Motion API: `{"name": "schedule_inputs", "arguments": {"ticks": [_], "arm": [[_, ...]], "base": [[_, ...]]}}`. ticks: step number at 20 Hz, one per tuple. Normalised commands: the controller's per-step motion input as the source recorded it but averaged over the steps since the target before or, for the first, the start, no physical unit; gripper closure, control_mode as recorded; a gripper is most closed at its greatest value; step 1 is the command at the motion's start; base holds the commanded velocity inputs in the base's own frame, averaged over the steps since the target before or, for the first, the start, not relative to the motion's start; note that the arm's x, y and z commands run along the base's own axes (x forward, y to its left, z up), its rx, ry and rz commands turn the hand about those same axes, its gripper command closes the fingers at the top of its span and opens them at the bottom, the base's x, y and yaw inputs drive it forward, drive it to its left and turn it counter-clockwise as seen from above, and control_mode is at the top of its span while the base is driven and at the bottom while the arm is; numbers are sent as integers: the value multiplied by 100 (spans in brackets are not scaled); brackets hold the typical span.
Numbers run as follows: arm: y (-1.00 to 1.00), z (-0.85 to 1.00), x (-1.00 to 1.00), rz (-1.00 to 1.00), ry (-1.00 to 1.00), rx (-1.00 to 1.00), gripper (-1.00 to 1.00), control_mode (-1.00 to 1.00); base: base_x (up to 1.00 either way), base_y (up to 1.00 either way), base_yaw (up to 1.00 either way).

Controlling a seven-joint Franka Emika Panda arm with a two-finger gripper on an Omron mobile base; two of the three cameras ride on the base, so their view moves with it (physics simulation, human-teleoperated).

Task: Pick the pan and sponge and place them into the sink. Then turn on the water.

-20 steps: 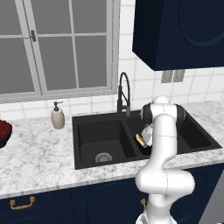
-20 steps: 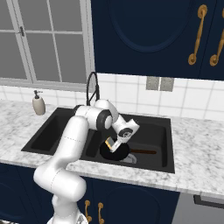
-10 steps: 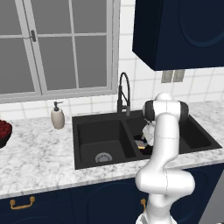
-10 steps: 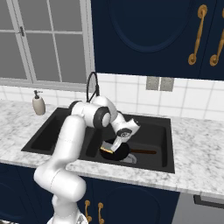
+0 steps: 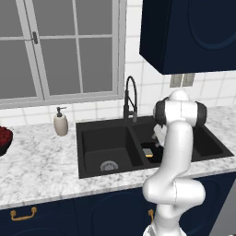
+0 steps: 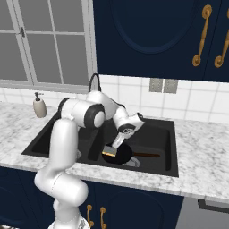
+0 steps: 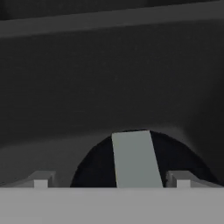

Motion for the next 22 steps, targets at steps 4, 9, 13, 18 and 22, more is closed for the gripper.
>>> {"name": "schedule_inputs", "arguments": {"ticks": [4, 9, 13, 18, 22], "arm": [[-3, 61, -57, -20, -31, 17, -100, -100], [0, 47, -53, -26, -31, 27, -100, -100], [0, 82, -16, -16, -22, 24, -100, -100], [-10, 100, 0, -1, -4, 25, -100, -100], [-26, 70, -1, -13, 1, 37, -100, -100]], "base": [[0, 0, 0], [0, 0, 0], [0, 0, 0], [0, 0, 0], [0, 0, 0]]}}
